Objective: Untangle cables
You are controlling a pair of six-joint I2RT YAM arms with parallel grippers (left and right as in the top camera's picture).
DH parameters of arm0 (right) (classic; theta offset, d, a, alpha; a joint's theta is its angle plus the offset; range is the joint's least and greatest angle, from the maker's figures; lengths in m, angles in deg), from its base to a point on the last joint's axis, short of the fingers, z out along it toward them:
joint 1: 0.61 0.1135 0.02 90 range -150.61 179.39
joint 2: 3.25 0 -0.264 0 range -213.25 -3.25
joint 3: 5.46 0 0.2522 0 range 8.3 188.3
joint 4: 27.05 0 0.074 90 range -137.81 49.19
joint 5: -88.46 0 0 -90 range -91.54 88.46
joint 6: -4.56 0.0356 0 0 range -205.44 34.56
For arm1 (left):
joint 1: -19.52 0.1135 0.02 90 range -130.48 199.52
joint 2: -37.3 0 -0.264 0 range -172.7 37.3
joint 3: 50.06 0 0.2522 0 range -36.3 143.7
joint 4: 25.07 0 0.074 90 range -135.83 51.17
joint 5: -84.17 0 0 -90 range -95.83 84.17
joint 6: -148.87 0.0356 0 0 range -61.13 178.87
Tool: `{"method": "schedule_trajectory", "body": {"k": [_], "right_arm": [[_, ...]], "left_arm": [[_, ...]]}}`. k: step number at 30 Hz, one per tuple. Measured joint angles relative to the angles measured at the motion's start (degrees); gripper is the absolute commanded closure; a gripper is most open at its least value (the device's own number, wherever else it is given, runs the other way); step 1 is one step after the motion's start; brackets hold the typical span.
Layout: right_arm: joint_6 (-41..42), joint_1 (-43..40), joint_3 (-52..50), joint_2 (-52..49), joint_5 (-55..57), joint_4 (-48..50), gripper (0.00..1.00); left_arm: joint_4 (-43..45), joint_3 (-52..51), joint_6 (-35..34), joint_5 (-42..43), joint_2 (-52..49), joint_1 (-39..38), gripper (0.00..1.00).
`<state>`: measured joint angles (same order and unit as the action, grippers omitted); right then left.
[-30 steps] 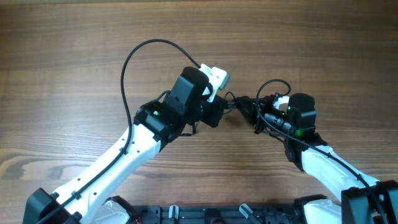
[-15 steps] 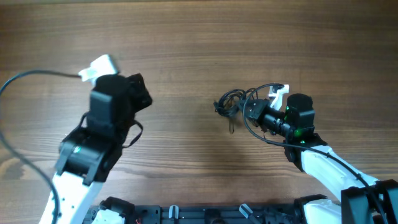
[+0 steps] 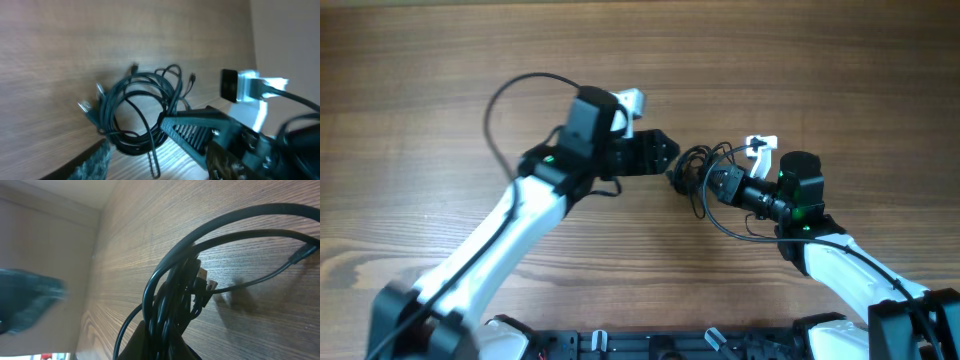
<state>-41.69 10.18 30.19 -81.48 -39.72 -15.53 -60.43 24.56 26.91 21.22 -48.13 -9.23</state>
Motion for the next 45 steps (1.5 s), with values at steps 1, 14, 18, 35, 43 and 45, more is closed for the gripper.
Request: {"method": "schedule_trajectory", "body": {"k": [1, 14, 18, 35, 43, 45], "right_arm": [[-0.2, 0.0, 0.0, 0.0, 0.0, 0.0, 0.96], [-1.4, 0.0, 0.0, -0.2, -0.3, -3.9, 0.96], [-2.9, 0.0, 0.0, -0.2, 0.2, -8.5, 0.96], [24.7, 0.0, 0.0, -0.2, 14.2, -1.0, 0.96], [26.8, 0.0, 0.0, -0.2, 16.6, -0.3, 0.93], [27.2, 0.0, 0.0, -0.2, 16.8, -0.3, 0.92]], "left_arm": [[0.6, 0.0, -1.4, 0.9, -2.2, -0.7, 0.43], [-0.3, 0.0, -6.3, -3.1, -14.8, -6.6, 0.96], [-1.1, 0.2, -5.0, -6.7, -13.6, -3.8, 0.96], [-13.2, -0.2, 24.9, -1.4, 9.0, -17.3, 0.96], [-22.3, -3.7, 27.5, -7.5, 6.5, -19.2, 0.96], [-21.3, -5.7, 27.5, -8.6, 6.4, -19.2, 0.96]]}}
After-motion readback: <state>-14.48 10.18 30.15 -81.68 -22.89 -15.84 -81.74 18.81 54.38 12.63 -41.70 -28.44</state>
